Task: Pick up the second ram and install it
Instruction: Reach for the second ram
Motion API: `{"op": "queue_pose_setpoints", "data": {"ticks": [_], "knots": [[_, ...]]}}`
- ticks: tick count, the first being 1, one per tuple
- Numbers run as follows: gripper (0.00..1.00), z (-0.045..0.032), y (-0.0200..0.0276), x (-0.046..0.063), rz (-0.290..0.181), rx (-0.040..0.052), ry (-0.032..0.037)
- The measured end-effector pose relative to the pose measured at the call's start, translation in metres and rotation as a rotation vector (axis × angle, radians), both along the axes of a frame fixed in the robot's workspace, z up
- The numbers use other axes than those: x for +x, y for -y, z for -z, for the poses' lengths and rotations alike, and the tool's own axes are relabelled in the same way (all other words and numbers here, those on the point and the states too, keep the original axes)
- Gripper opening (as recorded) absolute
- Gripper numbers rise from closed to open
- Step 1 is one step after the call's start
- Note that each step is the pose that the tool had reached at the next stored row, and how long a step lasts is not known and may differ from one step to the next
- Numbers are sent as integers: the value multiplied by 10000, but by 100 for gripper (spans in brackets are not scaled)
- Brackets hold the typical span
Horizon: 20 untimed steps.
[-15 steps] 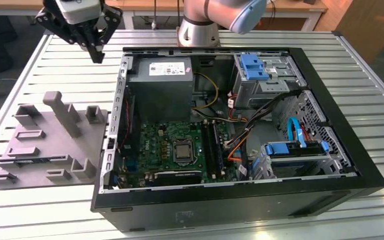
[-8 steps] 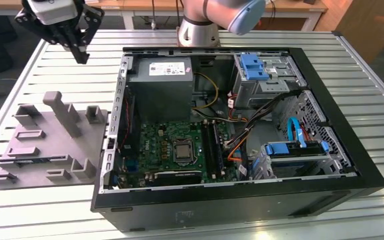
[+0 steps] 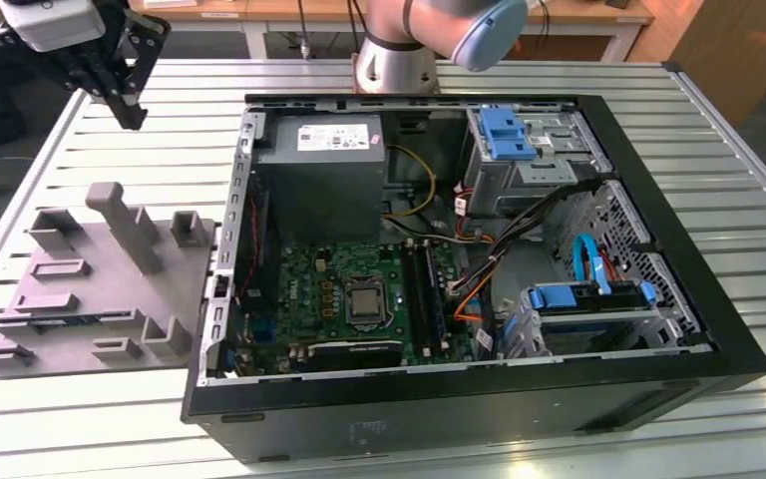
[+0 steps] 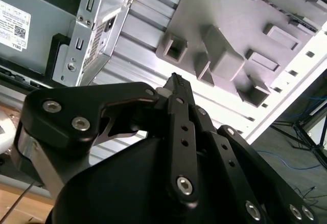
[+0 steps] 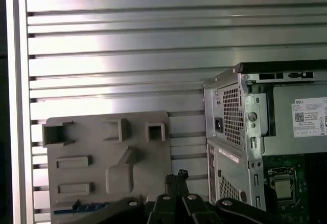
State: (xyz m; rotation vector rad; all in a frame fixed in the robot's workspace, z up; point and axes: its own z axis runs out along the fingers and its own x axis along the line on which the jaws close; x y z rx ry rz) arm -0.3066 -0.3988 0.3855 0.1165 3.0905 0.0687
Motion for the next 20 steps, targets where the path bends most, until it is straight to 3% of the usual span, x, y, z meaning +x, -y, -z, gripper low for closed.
{"op": "queue_pose_setpoints", "data": {"ticks": [5,6,8,9,14,20], "knots": [[11,0,0,-2,-1,-1,-10],[11,1,0,-2,-1,-1,-109],[11,6,0,-1,0,-1,-441],[11,8,0,-1,-1,0,-517],[11,9,11,-17,-7,-1,-520],[11,30,137,-162,-11,-1,-482]]}}
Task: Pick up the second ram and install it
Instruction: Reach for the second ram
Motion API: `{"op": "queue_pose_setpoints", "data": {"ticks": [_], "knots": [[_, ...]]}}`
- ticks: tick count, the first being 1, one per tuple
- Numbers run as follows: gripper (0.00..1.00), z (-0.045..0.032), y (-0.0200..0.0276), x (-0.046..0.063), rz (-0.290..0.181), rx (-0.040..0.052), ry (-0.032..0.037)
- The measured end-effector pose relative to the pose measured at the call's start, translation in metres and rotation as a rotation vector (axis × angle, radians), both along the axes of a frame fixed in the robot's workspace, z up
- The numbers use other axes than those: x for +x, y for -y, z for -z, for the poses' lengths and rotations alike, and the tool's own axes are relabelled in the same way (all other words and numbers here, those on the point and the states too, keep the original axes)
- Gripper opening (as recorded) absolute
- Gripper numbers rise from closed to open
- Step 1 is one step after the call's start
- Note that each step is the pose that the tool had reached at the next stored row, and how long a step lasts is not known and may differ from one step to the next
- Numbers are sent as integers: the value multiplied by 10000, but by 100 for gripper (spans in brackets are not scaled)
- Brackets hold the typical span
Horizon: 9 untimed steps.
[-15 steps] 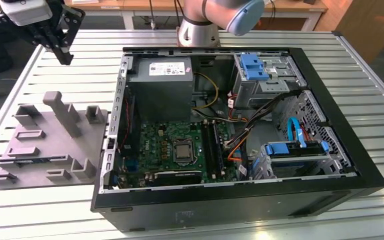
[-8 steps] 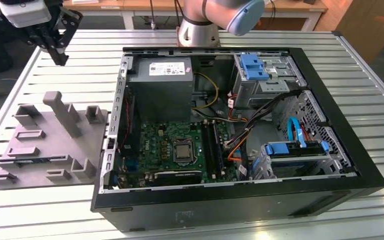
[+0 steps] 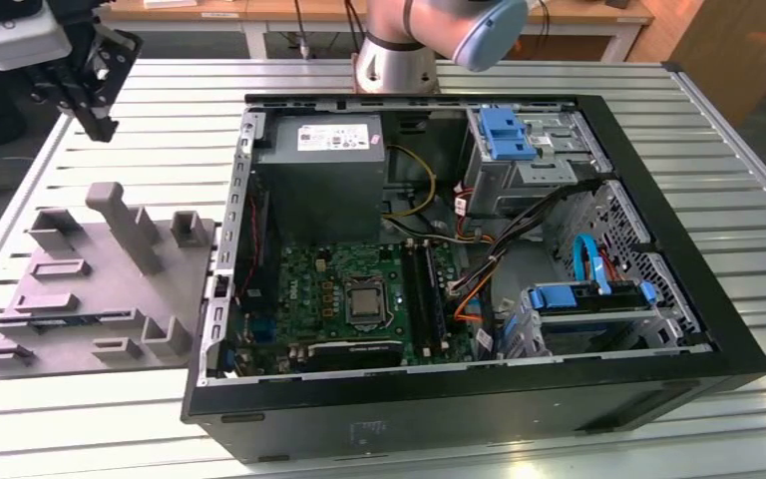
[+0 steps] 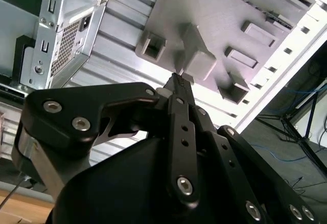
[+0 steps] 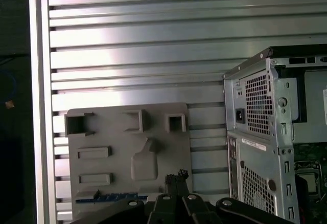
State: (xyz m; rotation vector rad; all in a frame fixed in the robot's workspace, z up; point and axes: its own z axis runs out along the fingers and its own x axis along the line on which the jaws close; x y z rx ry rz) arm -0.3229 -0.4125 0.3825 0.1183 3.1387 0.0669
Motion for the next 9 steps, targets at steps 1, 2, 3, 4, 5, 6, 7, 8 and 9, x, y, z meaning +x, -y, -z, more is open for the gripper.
{"op": "queue_pose_setpoints", "data": {"ticks": [1,2,3,4,5,6,7,8,9], "knots": [[11,2,19,-23,0,-1,3],[11,4,37,-41,0,-1,7],[11,7,56,-56,-3,0,10],[11,10,72,-68,-4,0,11],[11,13,89,-80,-4,0,11],[11,16,106,-92,-5,-1,10],[11,20,123,-106,-5,-1,11],[11,25,142,-124,-6,0,13],[11,30,159,-144,-5,0,17]]}}
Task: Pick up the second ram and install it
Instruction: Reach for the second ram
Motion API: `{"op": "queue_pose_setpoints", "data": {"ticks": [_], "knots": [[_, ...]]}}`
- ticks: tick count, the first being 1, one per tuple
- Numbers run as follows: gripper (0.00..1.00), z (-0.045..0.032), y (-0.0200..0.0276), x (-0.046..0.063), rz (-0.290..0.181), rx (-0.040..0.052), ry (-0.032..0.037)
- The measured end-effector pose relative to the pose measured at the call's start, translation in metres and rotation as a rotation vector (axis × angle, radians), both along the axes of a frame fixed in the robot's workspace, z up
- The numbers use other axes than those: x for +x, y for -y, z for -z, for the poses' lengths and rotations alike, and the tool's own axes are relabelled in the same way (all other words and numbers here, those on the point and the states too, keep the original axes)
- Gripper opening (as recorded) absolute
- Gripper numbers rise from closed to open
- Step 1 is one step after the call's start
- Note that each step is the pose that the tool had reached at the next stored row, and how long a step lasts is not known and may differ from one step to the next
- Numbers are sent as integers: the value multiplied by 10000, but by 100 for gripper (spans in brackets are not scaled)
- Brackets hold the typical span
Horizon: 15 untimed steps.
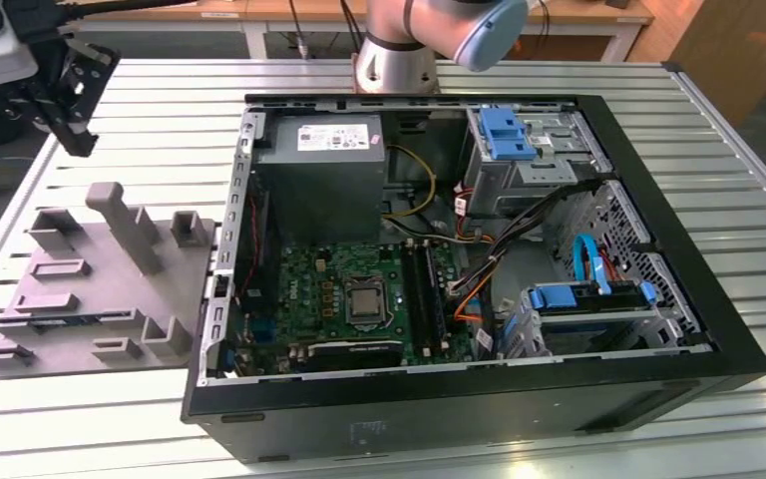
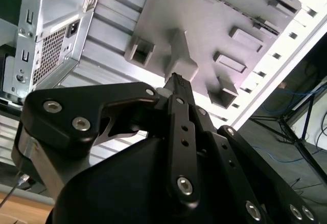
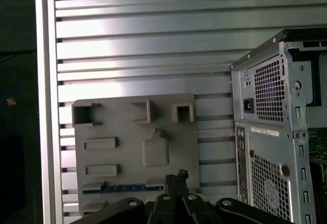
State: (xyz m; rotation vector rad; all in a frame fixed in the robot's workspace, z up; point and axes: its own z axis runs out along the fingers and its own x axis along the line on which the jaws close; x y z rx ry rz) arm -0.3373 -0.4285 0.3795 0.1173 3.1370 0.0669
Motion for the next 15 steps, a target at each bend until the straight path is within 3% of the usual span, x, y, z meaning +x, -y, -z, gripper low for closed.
{"op": "queue_pose_setpoints", "data": {"ticks": [15], "knots": [[11,112,254,-313,-3,0,72]]}}
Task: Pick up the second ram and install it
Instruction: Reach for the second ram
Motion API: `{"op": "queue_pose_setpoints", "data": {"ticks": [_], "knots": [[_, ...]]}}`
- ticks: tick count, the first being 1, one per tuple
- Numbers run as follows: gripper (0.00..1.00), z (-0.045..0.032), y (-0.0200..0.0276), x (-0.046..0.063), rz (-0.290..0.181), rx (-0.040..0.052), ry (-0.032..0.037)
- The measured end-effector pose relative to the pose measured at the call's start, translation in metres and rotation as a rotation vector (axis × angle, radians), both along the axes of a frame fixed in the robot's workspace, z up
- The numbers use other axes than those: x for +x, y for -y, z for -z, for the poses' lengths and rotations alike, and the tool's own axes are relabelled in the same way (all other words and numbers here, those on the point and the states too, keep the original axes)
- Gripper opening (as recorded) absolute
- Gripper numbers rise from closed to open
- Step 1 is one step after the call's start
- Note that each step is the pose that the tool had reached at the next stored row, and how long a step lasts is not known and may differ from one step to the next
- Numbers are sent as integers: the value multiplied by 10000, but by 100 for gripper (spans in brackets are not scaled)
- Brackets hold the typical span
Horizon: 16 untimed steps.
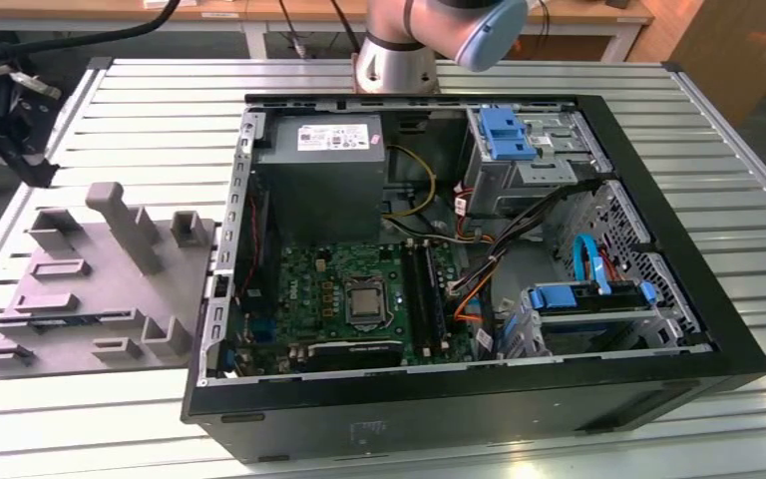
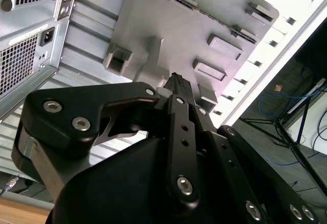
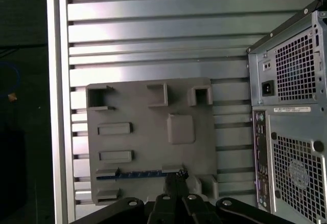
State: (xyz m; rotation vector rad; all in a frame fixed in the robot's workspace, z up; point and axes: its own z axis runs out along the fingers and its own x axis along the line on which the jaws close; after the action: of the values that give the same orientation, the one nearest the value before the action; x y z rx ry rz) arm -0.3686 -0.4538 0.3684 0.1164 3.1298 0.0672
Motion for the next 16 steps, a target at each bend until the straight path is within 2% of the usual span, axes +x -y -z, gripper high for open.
{"op": "queue_pose_setpoints", "data": {"ticks": [3,7,12,16], "knots": [[11,35,56,-44,-1,0,9],[11,101,103,-87,-1,-1,12],[11,179,150,-143,-4,0,20],[11,244,165,-172,-4,0,22]]}}
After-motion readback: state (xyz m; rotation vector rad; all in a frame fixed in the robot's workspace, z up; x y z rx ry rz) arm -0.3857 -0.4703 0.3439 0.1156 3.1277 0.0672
